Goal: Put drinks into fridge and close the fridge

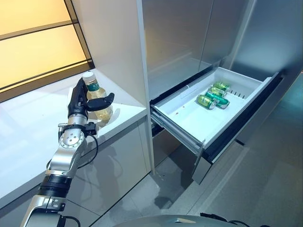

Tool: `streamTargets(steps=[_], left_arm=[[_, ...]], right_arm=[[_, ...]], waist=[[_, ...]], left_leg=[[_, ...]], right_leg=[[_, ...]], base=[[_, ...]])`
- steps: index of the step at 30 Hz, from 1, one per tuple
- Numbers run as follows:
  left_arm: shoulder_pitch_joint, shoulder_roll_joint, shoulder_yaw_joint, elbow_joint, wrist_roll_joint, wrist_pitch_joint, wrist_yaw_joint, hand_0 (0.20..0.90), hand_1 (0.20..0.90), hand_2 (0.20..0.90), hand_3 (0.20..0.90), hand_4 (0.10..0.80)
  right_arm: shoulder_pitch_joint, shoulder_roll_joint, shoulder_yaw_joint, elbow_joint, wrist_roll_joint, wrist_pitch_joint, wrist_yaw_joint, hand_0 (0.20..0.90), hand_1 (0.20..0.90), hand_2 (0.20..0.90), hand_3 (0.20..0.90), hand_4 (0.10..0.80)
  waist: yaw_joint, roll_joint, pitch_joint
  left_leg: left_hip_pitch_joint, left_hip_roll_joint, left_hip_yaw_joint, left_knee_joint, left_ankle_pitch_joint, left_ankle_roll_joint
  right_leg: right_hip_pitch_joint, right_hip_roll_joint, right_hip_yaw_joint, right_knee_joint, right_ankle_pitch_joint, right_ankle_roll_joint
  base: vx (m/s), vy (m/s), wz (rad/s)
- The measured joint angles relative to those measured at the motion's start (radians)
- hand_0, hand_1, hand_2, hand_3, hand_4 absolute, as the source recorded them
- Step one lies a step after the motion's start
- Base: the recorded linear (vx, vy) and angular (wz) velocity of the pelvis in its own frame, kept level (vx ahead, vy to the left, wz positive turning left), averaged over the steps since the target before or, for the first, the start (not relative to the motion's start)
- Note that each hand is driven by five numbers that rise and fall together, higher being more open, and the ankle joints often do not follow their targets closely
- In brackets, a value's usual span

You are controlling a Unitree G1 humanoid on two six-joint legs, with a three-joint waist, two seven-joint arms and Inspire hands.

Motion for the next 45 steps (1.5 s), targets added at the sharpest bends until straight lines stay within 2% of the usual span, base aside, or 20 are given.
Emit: streamTargets(steps=[14,15,16,17,19,20,21,22,26,40,45], left_arm=[[0.0,-0.031,-0.006,0.029,-0.036,-0.019,0.069,0.9,0.9,0.9,0.9,0.8],[0.0,-0.037,-0.006,0.029,-0.052,-0.032,0.072,0.832,0.832,0.832,0.82,0.72],[0.0,-0.045,-0.006,0.029,-0.056,-0.044,0.075,0.568,0.568,0.568,0.513,0.413],[0.0,-0.061,-0.005,0.029,-0.074,-0.065,0.075,0.488,0.488,0.488,0.42,0.32],[0.0,-0.074,-0.005,0.029,-0.118,-0.093,0.067,0.495,0.495,0.495,0.428,0.328],[0.0,-0.083,-0.003,0.028,-0.162,-0.114,0.059,0.453,0.453,0.453,0.378,0.278],[0.0,-0.093,0.0,0.026,-0.197,-0.129,0.055,0.352,0.352,0.352,0.26,0.16],[0.001,-0.108,0.002,0.025,-0.248,-0.148,0.036,0.3,0.3,0.3,0.2,0.1],[0.005,-0.14,0.003,0.024,-0.294,-0.168,0.012,0.3,0.3,0.3,0.2,0.1],[0.005,-0.131,0.003,0.018,-0.216,-0.177,-0.02,0.3,0.3,0.3,0.2,0.1],[0.006,-0.138,0.005,0.003,-0.359,-0.18,-0.058,0.3,0.3,0.3,0.2,0.1]], right_arm=[[0.002,-0.001,0.0,-0.019,-0.018,0.017,0.0,0.9,0.9,0.9,0.9,0.8],[0.002,-0.001,0.0,-0.02,-0.019,0.019,0.0,0.9,0.9,0.9,0.9,0.8],[0.002,0.0,0.0,-0.02,-0.02,0.02,0.0,0.9,0.9,0.9,0.9,0.8],[0.002,0.0,0.0,-0.021,-0.02,0.02,0.0,0.9,0.9,0.9,0.9,0.8],[0.002,0.0,0.001,-0.022,-0.021,0.02,0.0,0.9,0.9,0.9,0.9,0.8],[0.002,0.0,0.001,-0.022,-0.021,0.02,0.0,0.9,0.9,0.9,0.9,0.8],[0.002,0.0,0.001,-0.022,-0.021,0.02,0.0,0.9,0.9,0.9,0.9,0.8],[0.002,0.001,0.001,-0.022,-0.021,0.02,0.0,0.9,0.9,0.9,0.9,0.8],[-0.001,0.003,0.001,-0.023,-0.022,0.022,0.0,0.9,0.9,0.9,0.9,0.8],[0.003,0.001,0.001,-0.043,-0.022,0.033,0.0,0.9,0.9,0.9,0.9,0.8],[0.004,0.002,0.001,-0.056,-0.021,0.039,-0.002,0.9,0.9,0.9,0.9,0.8]], waist=[[0.0,-0.001,0.001],[0.0,-0.002,0.002],[0.0,-0.003,0.002],[0.0,-0.003,0.002],[0.0,-0.004,0.003],[0.0,-0.004,0.003],[0.001,-0.005,0.004],[0.001,-0.007,0.006],[0.0,-0.01,0.01],[-0.001,-0.011,0.013],[0.0,-0.016,0.022]], left_leg=[[0.005,0.001,0.012,0.0,-0.001,0.001],[0.005,0.001,0.013,0.0,-0.001,0.001],[0.006,0.001,0.014,0.0,-0.002,0.002],[0.006,0.001,0.014,0.0,-0.002,0.002],[0.006,0.001,0.015,0.0,-0.002,0.002],[0.006,0.001,0.015,0.0,-0.002,0.002],[0.007,0.001,0.015,0.0,-0.002,0.002],[0.008,0.001,0.015,0.0,-0.002,0.002],[0.009,0.001,0.017,0.0,-0.002,0.002],[0.01,0.001,0.017,0.0,-0.003,0.002],[0.01,0.001,0.017,0.0,-0.003,0.002]], right_leg=[[0.0,0.0,0.013,0.0,0.0,0.0],[0.0,0.0,0.014,0.0,0.0,0.0],[0.0,0.0,0.014,0.0,0.0,0.0],[0.0,0.0,0.015,0.0,0.0,0.0],[0.0,0.0,0.015,0.0,0.0,0.0],[0.0,0.0,0.016,0.0,0.0,0.0],[0.0,0.0,0.016,0.0,0.0,0.0],[0.002,0.0,0.016,0.0,0.0,0.0],[0.002,0.0,0.018,0.0,0.0,0.0],[0.002,0.0,0.021,0.0,0.0,0.0],[0.001,0.0,0.02,0.0,0.0,0.0]], base=[[0.003,0.0,-0.02],[0.0,0.0,0.0],[0.0,0.0,0.0],[0.0,0.0,0.0],[0.0,0.0,0.0],[0.0,0.0,0.0],[0.0,0.0,0.0],[0.0,0.0,0.0],[-0.002,-0.001,-0.01],[-0.001,0.0,0.0],[-0.007,-0.003,0.0]])
